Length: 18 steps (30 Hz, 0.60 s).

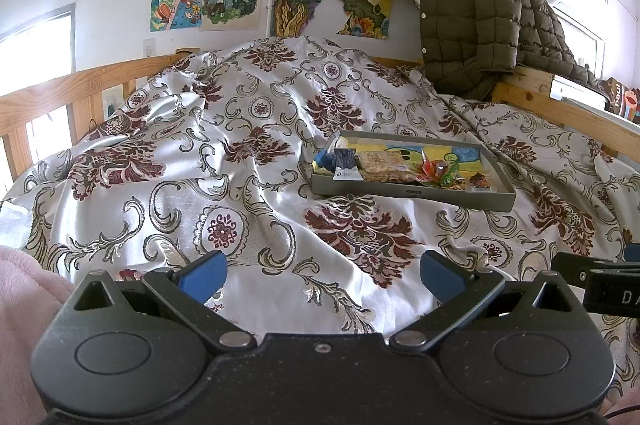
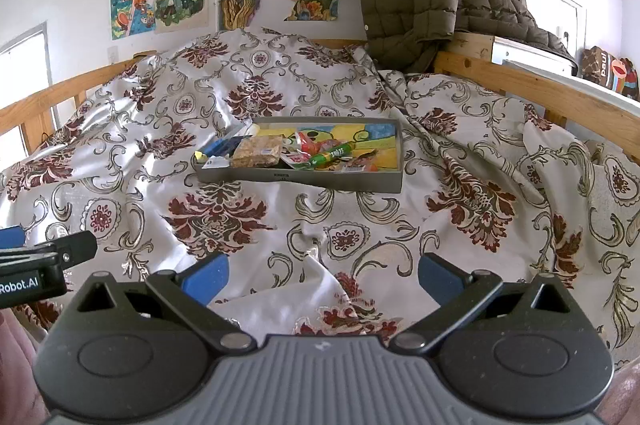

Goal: Organize snacks

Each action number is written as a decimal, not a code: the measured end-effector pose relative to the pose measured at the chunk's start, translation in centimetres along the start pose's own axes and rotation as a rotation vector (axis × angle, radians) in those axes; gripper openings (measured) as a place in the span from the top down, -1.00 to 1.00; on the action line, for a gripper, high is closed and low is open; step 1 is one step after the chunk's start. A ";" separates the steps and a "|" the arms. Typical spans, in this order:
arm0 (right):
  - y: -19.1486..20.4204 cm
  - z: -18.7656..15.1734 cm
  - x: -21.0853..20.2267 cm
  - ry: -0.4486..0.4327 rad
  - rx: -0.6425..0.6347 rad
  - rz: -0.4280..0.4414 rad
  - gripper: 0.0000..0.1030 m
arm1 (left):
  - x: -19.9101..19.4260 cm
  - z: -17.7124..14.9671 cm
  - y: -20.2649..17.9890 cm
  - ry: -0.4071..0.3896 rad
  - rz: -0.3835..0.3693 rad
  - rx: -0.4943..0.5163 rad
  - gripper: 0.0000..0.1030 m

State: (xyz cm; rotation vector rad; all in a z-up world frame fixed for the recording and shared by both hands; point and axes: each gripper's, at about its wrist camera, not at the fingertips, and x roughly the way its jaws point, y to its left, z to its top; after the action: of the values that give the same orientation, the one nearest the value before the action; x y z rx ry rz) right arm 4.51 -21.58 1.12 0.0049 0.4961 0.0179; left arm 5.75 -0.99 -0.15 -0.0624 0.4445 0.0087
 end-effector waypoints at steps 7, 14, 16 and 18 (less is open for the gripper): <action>-0.1 -0.3 0.0 -0.002 0.003 0.000 -1.00 | 0.0 0.0 0.0 0.000 0.000 0.001 -0.99; -0.1 -0.2 0.0 -0.001 0.002 0.000 -1.00 | 0.0 0.0 0.0 0.000 0.000 0.001 -0.99; -0.1 -0.3 -0.1 -0.002 0.003 0.001 -1.00 | 0.0 0.0 0.0 0.000 0.000 0.001 -0.99; -0.1 -0.3 -0.1 -0.001 0.003 0.001 -1.00 | 0.0 0.0 0.0 0.000 0.000 0.001 -0.99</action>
State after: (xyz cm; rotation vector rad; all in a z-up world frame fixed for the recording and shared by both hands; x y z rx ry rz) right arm 4.27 -21.69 0.87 0.0079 0.4949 0.0181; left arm 5.75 -0.99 -0.15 -0.0616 0.4444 0.0087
